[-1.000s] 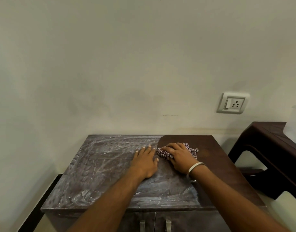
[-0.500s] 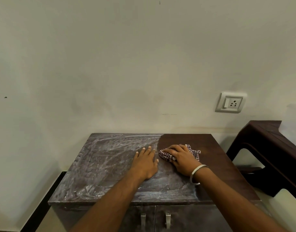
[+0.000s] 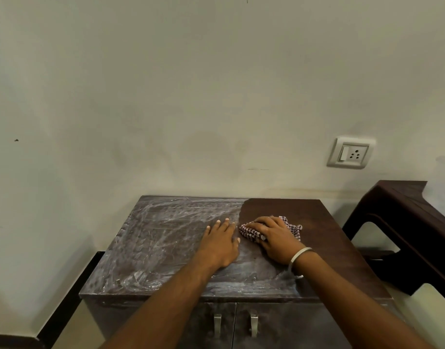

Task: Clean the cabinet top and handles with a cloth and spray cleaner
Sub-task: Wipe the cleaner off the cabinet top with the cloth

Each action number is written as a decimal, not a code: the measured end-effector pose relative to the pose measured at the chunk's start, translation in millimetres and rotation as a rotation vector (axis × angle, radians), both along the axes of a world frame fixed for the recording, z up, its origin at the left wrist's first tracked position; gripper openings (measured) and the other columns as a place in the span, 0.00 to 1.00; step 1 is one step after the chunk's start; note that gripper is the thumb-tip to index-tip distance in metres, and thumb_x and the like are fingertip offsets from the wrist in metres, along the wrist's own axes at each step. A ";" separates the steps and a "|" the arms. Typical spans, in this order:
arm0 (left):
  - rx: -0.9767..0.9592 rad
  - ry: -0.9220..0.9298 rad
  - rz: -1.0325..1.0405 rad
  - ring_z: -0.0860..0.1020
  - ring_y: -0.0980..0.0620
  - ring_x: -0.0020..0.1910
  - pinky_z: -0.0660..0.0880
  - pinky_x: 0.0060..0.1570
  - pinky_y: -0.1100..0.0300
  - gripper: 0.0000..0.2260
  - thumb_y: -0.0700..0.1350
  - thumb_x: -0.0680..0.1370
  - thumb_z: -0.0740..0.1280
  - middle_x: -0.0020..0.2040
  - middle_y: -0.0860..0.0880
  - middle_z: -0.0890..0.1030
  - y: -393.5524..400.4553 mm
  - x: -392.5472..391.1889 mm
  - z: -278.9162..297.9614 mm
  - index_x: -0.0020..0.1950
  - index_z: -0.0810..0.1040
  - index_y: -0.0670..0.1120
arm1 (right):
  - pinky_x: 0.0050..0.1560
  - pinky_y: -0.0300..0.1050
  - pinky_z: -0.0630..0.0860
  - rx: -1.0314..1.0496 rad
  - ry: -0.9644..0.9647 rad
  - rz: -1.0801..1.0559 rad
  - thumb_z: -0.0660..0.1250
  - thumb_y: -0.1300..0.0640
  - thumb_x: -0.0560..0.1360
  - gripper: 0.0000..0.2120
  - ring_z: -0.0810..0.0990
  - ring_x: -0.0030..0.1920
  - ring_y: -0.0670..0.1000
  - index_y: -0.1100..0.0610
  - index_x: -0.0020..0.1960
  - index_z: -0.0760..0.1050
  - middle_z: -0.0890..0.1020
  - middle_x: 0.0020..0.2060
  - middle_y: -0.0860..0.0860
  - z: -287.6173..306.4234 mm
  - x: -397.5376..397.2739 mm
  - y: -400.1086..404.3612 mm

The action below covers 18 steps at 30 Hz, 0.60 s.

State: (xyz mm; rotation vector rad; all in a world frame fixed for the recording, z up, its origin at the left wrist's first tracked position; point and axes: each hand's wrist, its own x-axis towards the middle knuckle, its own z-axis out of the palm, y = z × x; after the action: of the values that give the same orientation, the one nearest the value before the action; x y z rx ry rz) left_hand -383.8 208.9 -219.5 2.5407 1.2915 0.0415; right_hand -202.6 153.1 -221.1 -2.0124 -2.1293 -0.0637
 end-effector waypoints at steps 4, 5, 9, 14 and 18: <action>-0.008 0.000 0.003 0.45 0.48 0.79 0.43 0.77 0.47 0.26 0.53 0.84 0.49 0.81 0.50 0.46 -3.5 -1.8 1.0 0.80 0.49 0.48 | 0.71 0.46 0.57 -0.052 -0.029 -0.070 0.57 0.50 0.80 0.21 0.63 0.68 0.56 0.45 0.72 0.64 0.67 0.69 0.49 4.7 7.8 1.7; -0.010 0.003 0.005 0.45 0.48 0.79 0.43 0.77 0.47 0.26 0.53 0.84 0.49 0.81 0.49 0.46 -4.0 -1.6 1.4 0.80 0.49 0.48 | 0.71 0.47 0.57 -0.051 -0.032 -0.079 0.57 0.50 0.80 0.21 0.63 0.68 0.57 0.45 0.72 0.64 0.67 0.69 0.49 4.8 4.2 2.7; -0.005 0.006 0.016 0.45 0.48 0.79 0.43 0.77 0.47 0.26 0.53 0.84 0.49 0.81 0.49 0.47 -7.8 -2.3 2.5 0.80 0.49 0.48 | 0.71 0.48 0.58 -0.020 -0.003 -0.030 0.57 0.50 0.80 0.20 0.64 0.67 0.57 0.47 0.72 0.65 0.68 0.68 0.50 0.3 -13.0 -2.0; -0.004 0.019 0.021 0.45 0.47 0.79 0.43 0.77 0.47 0.26 0.54 0.84 0.48 0.81 0.49 0.46 -13.7 -5.9 5.1 0.80 0.48 0.48 | 0.72 0.47 0.56 -0.066 -0.002 -0.001 0.58 0.50 0.80 0.21 0.61 0.69 0.55 0.48 0.73 0.64 0.66 0.70 0.49 4.9 -5.6 -21.5; -0.011 0.022 0.030 0.44 0.47 0.79 0.42 0.77 0.47 0.26 0.54 0.84 0.48 0.81 0.49 0.46 -19.1 -8.4 5.4 0.80 0.47 0.47 | 0.71 0.48 0.58 -0.072 -0.018 -0.066 0.58 0.50 0.79 0.21 0.62 0.68 0.57 0.46 0.72 0.63 0.67 0.69 0.49 7.3 -8.5 -21.4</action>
State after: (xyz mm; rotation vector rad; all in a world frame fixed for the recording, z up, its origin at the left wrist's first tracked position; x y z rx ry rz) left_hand -392.2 189.8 -214.2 2.5196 1.3352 0.0129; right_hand -211.1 131.7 -213.8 -2.1301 -2.1041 -0.0158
